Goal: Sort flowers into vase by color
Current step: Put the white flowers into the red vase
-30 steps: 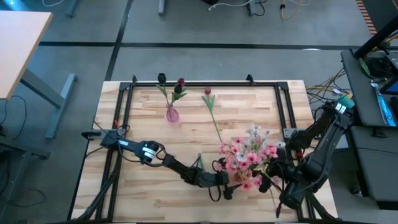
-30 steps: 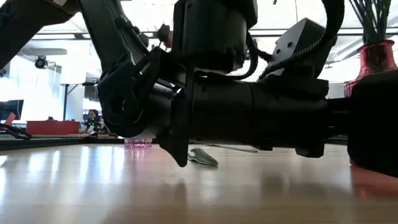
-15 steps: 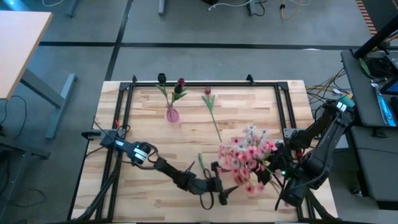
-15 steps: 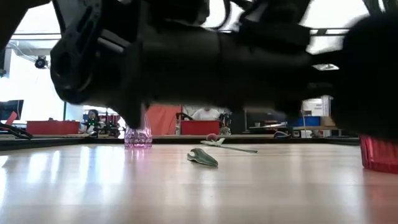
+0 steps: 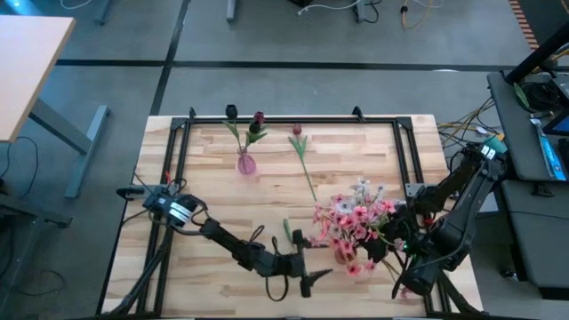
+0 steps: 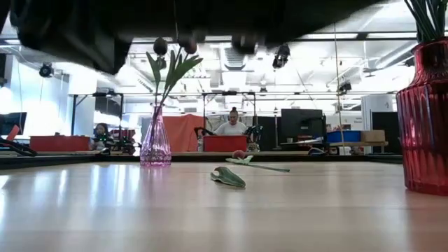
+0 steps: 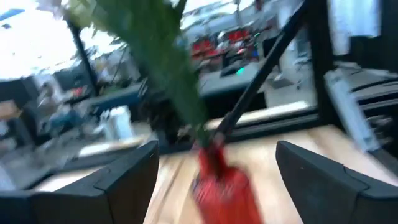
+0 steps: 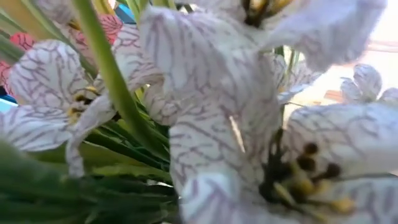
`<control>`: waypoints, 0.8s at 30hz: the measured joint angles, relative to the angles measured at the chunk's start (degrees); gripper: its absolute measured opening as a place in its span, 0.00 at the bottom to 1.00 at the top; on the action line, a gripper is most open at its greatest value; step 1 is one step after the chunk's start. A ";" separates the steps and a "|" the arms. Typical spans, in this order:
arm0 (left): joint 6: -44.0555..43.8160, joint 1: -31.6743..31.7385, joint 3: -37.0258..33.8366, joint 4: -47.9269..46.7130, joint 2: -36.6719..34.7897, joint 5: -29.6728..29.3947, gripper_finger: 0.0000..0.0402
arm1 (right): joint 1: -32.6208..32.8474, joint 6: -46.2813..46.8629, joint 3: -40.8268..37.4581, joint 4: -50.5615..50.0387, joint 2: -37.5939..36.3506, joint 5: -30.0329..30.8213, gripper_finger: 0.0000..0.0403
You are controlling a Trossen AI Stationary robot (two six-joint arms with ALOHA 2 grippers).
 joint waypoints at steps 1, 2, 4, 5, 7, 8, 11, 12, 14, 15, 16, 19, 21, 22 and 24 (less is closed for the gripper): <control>1.17 -0.17 0.31 0.35 -0.62 1.71 0.76 | 0.00 0.02 0.00 0.01 0.02 0.07 0.90; 1.99 -0.19 0.74 1.13 -1.29 3.71 0.76 | 0.00 -0.05 0.00 0.01 0.02 0.22 0.90; 3.03 -0.21 1.70 4.27 -2.48 7.99 0.76 | 0.00 -0.41 0.00 -0.01 0.02 0.41 0.90; 3.32 -0.09 2.19 6.15 -2.81 9.29 0.76 | 0.00 -0.68 0.00 -0.01 0.02 0.45 0.90; 3.36 0.46 3.78 9.46 -2.86 11.94 0.76 | -0.02 -1.51 0.00 -0.01 0.02 0.97 0.90; 3.34 0.59 4.76 9.81 -2.84 13.01 0.76 | 0.00 -1.75 0.00 -0.03 0.02 1.24 0.90; 2.74 0.75 9.53 5.66 -2.76 18.01 0.75 | 0.00 -2.56 0.00 -0.01 0.02 1.41 0.90; 2.28 0.74 11.82 2.71 -2.46 19.88 0.75 | 0.00 -2.85 0.00 -0.03 0.02 1.43 0.90; 1.93 0.77 16.48 -1.59 -1.08 20.58 0.74 | 0.00 -3.48 0.00 -0.01 0.04 1.46 0.90; 1.91 0.92 18.87 -3.25 0.01 20.77 0.73 | 0.00 -3.60 0.00 -0.01 0.04 1.46 0.90; 1.89 1.22 20.88 -4.46 1.01 20.77 0.71 | 0.00 -3.93 0.00 0.06 0.04 1.50 0.90; 1.78 2.34 26.45 -5.80 4.55 18.28 0.67 | 0.00 -4.35 -0.09 0.44 0.04 1.57 0.90; 1.41 2.93 29.31 -5.87 6.77 15.54 0.64 | 0.00 -5.07 -0.18 1.18 0.04 1.63 0.90; 1.26 3.18 30.80 -6.01 7.89 14.47 0.63 | 0.00 -5.40 -0.20 1.59 0.04 1.65 0.90; 1.07 3.79 33.42 -7.06 9.77 12.97 0.61 | 0.00 -6.34 -0.31 1.97 0.06 1.65 0.90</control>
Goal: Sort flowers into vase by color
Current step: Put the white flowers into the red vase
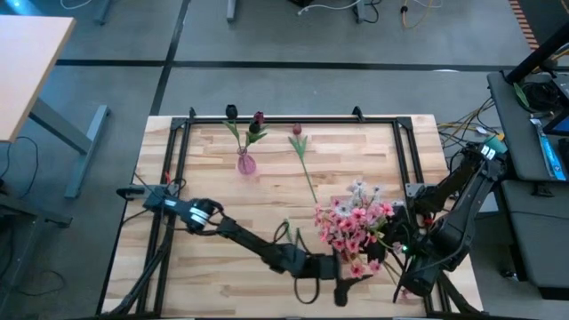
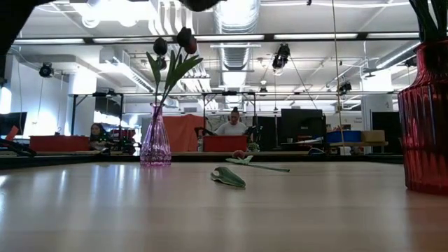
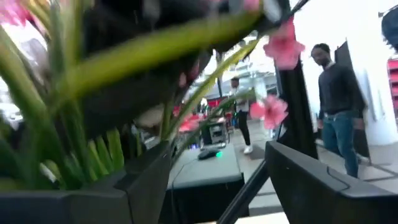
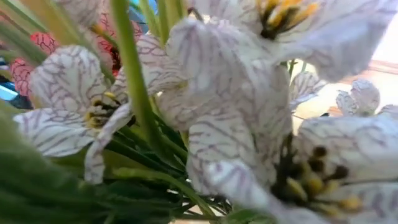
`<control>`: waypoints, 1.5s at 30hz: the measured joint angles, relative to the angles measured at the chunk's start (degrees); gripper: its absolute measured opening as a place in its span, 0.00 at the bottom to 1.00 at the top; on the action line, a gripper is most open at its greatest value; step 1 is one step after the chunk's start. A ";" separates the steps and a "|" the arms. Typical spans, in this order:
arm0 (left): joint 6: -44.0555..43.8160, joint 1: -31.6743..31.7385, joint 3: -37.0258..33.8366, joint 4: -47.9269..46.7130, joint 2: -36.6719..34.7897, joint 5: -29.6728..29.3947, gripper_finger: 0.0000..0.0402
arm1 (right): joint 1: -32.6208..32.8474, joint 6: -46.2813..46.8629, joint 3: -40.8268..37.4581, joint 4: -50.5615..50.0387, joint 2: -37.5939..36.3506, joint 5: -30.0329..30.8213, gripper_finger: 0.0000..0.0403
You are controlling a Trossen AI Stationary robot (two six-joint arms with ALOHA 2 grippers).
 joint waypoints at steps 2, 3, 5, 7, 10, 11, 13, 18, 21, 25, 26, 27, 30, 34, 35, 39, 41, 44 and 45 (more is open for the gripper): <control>-0.57 0.79 2.80 -2.51 1.48 -0.01 0.60 | 0.00 -0.80 -0.11 1.03 0.00 0.00 0.90; -0.66 1.12 4.17 -4.06 1.93 -0.14 0.59 | 0.00 -1.19 -0.18 1.00 0.03 0.00 0.90; -0.86 1.58 6.79 -5.78 2.97 -0.16 0.58 | 0.00 -1.31 -0.22 0.94 0.03 0.05 0.90; -0.68 1.67 8.26 -6.99 3.47 -0.33 0.57 | 0.00 -1.31 -0.34 0.84 0.03 0.20 0.90; -0.55 1.63 8.28 -7.17 3.52 -1.15 0.55 | 0.00 -1.29 -0.45 1.05 0.03 0.16 0.90; -0.28 1.59 8.10 -6.50 3.52 -1.96 0.54 | 0.00 -1.29 -0.49 1.00 0.03 0.16 0.90; 0.52 1.60 7.59 -5.26 3.52 -4.14 0.53 | 0.00 -1.30 -0.56 1.00 0.03 0.18 0.90; 0.82 1.26 6.23 -4.11 3.56 -6.38 0.53 | 0.00 -1.77 -0.63 0.99 0.03 0.12 0.90; 1.64 0.67 6.23 -3.77 3.57 -6.65 0.53 | 0.00 -1.81 -0.65 1.00 0.03 -0.05 0.90; 4.05 -0.30 6.25 -3.80 3.57 -6.80 0.53 | 0.01 -1.85 -0.65 1.01 0.03 -0.09 0.90; 4.25 -0.57 6.24 -3.70 3.57 -7.14 0.53 | 0.02 -1.85 -0.65 1.01 0.03 -0.10 0.90; 4.28 -0.71 6.23 -3.42 3.57 -7.61 0.53 | 0.02 -1.80 -0.65 1.01 0.03 -0.10 0.90; 4.28 -1.06 6.23 -1.68 3.57 -7.93 0.53 | 0.02 -1.77 -0.65 1.03 0.03 -0.10 0.90; 5.75 -0.95 6.25 0.81 3.39 -8.16 0.55 | 0.02 -1.75 -0.65 1.20 0.03 -0.10 0.90; 5.98 -0.91 6.30 1.14 3.32 -8.16 0.56 | 0.02 -1.75 -0.65 1.25 0.03 -0.05 0.90; 6.16 -0.56 7.21 -0.03 3.28 -7.68 0.56 | 0.02 -2.21 -0.65 2.19 0.00 0.22 0.90; 6.18 -0.15 7.30 -0.70 3.26 -4.91 0.56 | 0.04 -2.29 -0.65 2.19 0.00 0.35 0.90; 6.18 0.10 7.30 -0.70 3.26 -3.41 0.53 | 0.02 -2.38 -0.65 2.18 0.00 0.83 0.90; 6.18 0.25 7.30 -0.68 3.22 -3.50 0.52 | 0.02 -2.39 -0.65 2.22 0.00 0.86 0.90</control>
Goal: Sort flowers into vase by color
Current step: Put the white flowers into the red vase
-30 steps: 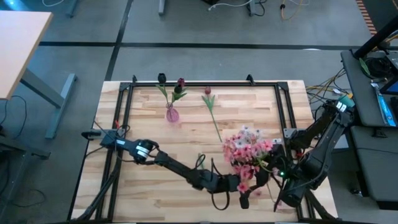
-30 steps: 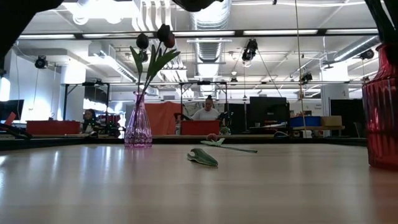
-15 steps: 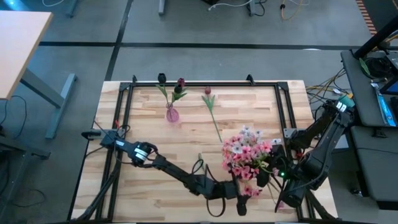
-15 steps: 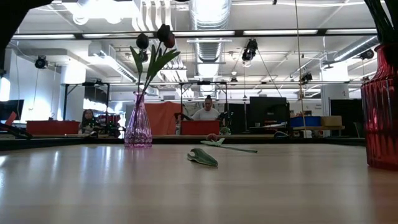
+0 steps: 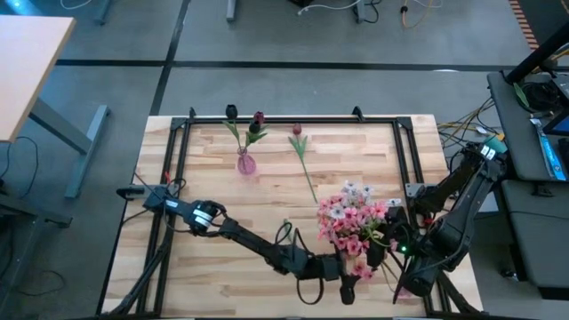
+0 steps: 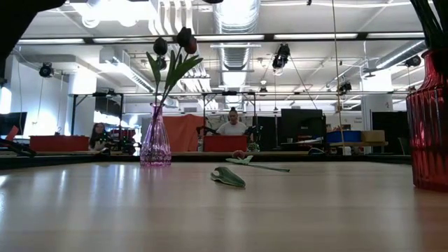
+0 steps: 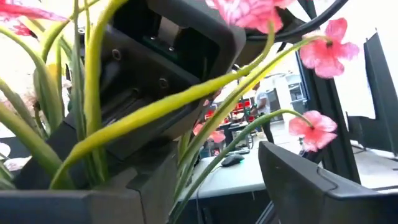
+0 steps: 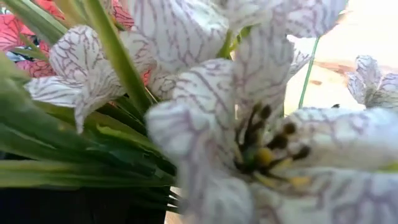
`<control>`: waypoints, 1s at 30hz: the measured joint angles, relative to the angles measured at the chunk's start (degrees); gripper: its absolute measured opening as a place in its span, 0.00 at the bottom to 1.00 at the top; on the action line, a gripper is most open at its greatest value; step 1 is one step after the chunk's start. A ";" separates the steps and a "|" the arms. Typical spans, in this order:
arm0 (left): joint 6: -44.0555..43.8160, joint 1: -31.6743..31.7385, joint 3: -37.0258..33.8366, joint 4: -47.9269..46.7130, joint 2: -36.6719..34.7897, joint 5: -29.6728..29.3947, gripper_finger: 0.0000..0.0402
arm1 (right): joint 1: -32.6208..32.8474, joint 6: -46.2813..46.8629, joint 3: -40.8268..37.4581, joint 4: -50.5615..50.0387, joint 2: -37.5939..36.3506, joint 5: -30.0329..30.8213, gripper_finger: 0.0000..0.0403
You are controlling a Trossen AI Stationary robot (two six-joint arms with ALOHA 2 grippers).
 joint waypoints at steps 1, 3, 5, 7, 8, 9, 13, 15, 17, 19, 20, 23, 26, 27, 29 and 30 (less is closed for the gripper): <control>-0.08 0.15 0.00 0.00 -0.04 -0.11 0.51 | 0.00 0.00 0.00 0.04 0.00 0.03 0.90; -0.57 0.40 0.00 0.00 -0.14 -0.07 0.48 | 0.00 0.00 0.00 0.08 0.00 0.24 0.90; -1.42 0.89 0.00 -0.01 -0.23 0.07 0.45 | 0.00 0.02 0.00 0.12 0.00 0.87 0.90; -2.34 1.33 0.02 0.04 -0.29 0.04 0.43 | -0.02 0.07 -0.06 0.95 0.47 2.72 0.90; -2.61 1.47 0.04 0.04 -0.33 0.04 0.42 | -0.02 0.23 -0.09 1.57 0.78 3.90 0.90; -2.65 1.49 0.04 0.05 -0.33 0.02 0.41 | -0.02 0.24 -0.09 2.22 1.07 4.58 0.90; -2.52 1.46 0.04 0.24 -0.33 -0.08 0.36 | -0.02 -0.61 -0.09 3.10 1.71 5.18 0.90; -2.35 1.46 0.04 0.31 -0.33 -0.20 0.32 | -0.01 -0.44 -0.09 3.10 1.92 5.38 0.90; -2.32 1.39 0.04 0.28 -0.33 -0.18 0.27 | 0.00 -0.63 -0.09 3.20 1.92 5.25 0.90; -2.26 1.33 0.04 0.28 -0.33 -0.17 0.21 | 0.25 -0.89 -0.09 3.25 1.93 5.09 0.90; -2.20 1.33 0.04 0.28 -0.33 -0.17 0.18 | 0.26 -1.08 -0.09 3.25 1.95 4.99 0.90; -2.14 1.33 0.04 0.33 -0.33 -0.15 0.05 | 0.26 -1.82 -0.19 3.17 1.97 4.85 0.90; -1.97 1.33 0.04 0.26 -0.33 -0.13 0.02 | 0.24 -2.71 -0.37 3.12 1.97 5.03 0.90; -1.75 1.29 0.04 0.18 -0.33 -0.13 0.02 | 0.26 -3.07 -0.37 3.09 1.97 5.41 0.90; -0.96 1.03 -0.12 0.21 -0.34 -0.11 0.01 | 0.24 -4.15 -0.37 3.09 1.97 6.00 0.90; -0.48 0.90 -0.27 0.24 -0.37 -0.07 0.01 | 0.24 -5.18 -0.37 3.07 1.97 6.01 0.90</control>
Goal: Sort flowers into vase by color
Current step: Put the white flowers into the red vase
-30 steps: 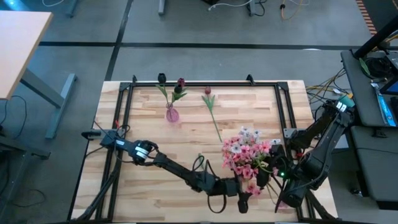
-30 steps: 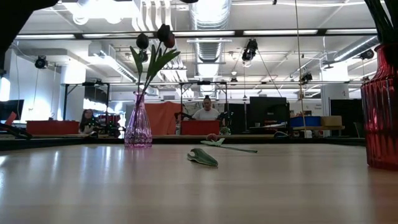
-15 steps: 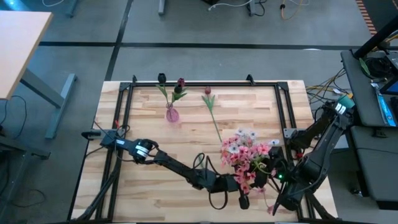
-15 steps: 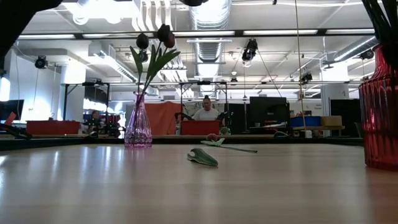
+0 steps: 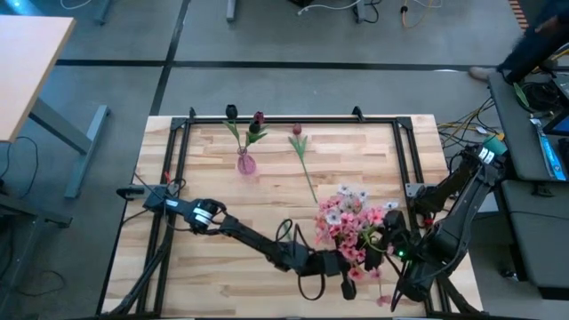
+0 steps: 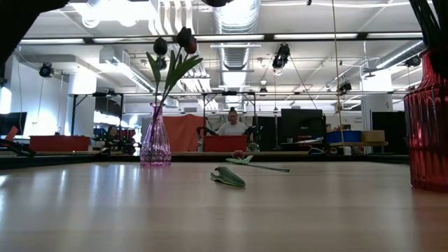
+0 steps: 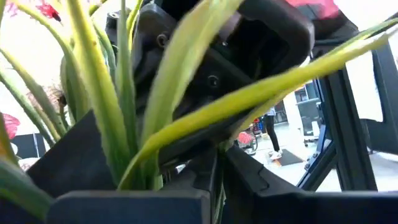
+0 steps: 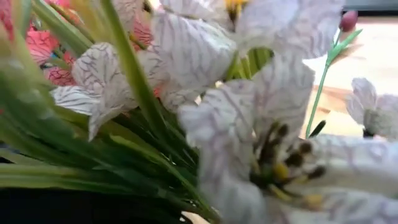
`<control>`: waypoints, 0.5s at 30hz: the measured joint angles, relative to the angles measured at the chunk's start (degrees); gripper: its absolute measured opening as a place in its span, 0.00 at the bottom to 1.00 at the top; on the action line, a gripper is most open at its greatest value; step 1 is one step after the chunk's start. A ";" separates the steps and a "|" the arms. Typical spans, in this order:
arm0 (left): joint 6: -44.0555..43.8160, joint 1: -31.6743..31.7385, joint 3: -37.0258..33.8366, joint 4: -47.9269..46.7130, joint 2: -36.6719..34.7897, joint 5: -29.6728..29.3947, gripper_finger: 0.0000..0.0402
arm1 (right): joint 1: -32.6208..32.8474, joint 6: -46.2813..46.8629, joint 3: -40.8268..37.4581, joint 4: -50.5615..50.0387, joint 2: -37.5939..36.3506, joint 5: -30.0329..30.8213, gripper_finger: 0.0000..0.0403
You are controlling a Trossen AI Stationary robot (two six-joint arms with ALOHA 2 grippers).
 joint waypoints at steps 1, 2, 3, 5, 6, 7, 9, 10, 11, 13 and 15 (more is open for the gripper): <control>0.56 -0.16 -0.04 -0.03 0.00 -0.02 0.01 | 0.00 -0.89 0.00 -0.07 0.00 0.02 0.90; 1.22 -0.41 -0.05 -0.11 0.00 -0.04 0.01 | 0.00 -1.61 0.00 -0.23 -0.01 0.04 0.90; 1.80 -0.66 -0.07 -0.25 0.00 -0.04 0.01 | 0.00 -1.70 0.00 -0.38 -0.02 0.09 0.90; 2.81 -1.09 -0.10 -0.52 0.00 -0.04 0.00 | 0.00 -2.22 0.02 -0.51 -0.02 0.41 0.90; 3.05 -1.20 -0.10 -0.70 0.00 -0.04 0.00 | -0.01 -2.76 0.09 -0.68 -0.02 0.47 0.90; 3.06 -1.27 -0.10 -0.73 0.00 -0.04 0.00 | -0.09 -2.86 0.09 -0.68 -0.02 0.95 0.90; 3.05 -1.29 -0.10 -0.82 0.00 -0.04 0.00 | -0.11 -2.39 0.09 -0.72 0.11 3.01 0.90; 2.98 -1.29 -0.10 -0.91 0.00 -0.03 0.00 | -0.13 -2.07 0.09 -0.68 0.19 3.77 0.90; 2.83 -1.27 -0.10 -1.34 -0.03 -0.01 0.00 | -0.18 -2.11 0.09 -0.69 0.20 4.04 0.90; 2.86 -1.46 -0.10 -1.96 -0.07 0.01 0.00 | -0.36 -3.06 0.15 -0.96 0.01 3.89 0.90; 3.31 -1.82 -0.10 -2.10 -0.07 -0.06 0.00 | -0.37 -3.27 0.50 -1.67 -0.31 3.74 0.90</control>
